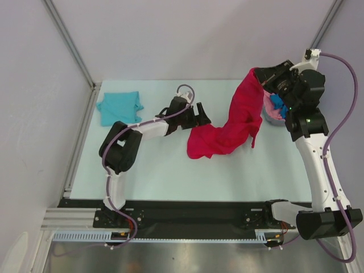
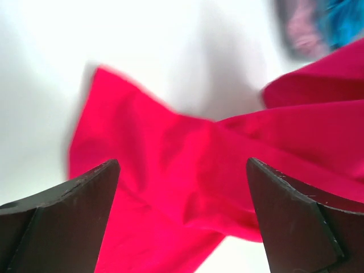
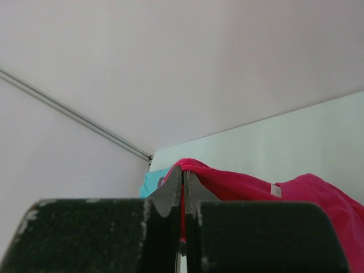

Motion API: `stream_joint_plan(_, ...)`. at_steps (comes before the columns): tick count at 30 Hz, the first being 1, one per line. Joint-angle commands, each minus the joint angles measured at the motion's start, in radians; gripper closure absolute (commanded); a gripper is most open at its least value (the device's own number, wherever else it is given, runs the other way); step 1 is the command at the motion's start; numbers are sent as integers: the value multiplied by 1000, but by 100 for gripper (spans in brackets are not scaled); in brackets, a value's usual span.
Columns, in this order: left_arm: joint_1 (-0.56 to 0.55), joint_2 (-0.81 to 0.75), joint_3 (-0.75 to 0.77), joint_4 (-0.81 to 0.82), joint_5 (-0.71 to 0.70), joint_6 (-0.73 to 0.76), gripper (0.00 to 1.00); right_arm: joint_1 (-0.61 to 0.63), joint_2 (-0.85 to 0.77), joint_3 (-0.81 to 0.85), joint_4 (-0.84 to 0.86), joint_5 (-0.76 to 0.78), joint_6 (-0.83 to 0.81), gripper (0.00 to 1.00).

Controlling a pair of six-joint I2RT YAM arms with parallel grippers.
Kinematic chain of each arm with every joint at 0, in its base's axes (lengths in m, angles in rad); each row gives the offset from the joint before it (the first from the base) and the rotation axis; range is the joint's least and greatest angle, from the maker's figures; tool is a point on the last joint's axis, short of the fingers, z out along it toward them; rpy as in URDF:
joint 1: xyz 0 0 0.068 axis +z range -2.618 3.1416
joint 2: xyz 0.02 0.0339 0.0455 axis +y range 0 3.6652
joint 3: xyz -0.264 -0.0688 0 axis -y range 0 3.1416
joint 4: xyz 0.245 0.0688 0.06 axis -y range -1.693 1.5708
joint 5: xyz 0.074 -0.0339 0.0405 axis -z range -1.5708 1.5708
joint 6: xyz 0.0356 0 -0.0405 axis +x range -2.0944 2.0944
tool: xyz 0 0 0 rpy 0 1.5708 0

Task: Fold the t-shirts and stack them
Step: Flatten the tshirt out

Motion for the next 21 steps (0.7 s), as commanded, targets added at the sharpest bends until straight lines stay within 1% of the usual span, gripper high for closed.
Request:
stream_joint_plan(1,6,44,34,-111,-60,68,0,-23,-30,4,87,-26,15,100)
stream_joint_plan(5,13,88,77,-198,-104,115,0,-32,-42,-8,90,-32,22,100)
stream_joint_plan(13,26,154,185,-304,-161,186,0,-56,-63,-33,99,-48,28,100)
stream_joint_plan(17,29,167,216,-331,-178,215,0,-59,-66,-41,104,-51,36,100)
stream_joint_plan(21,29,182,222,-335,-153,215,0,-63,-69,-48,111,-52,39,100)
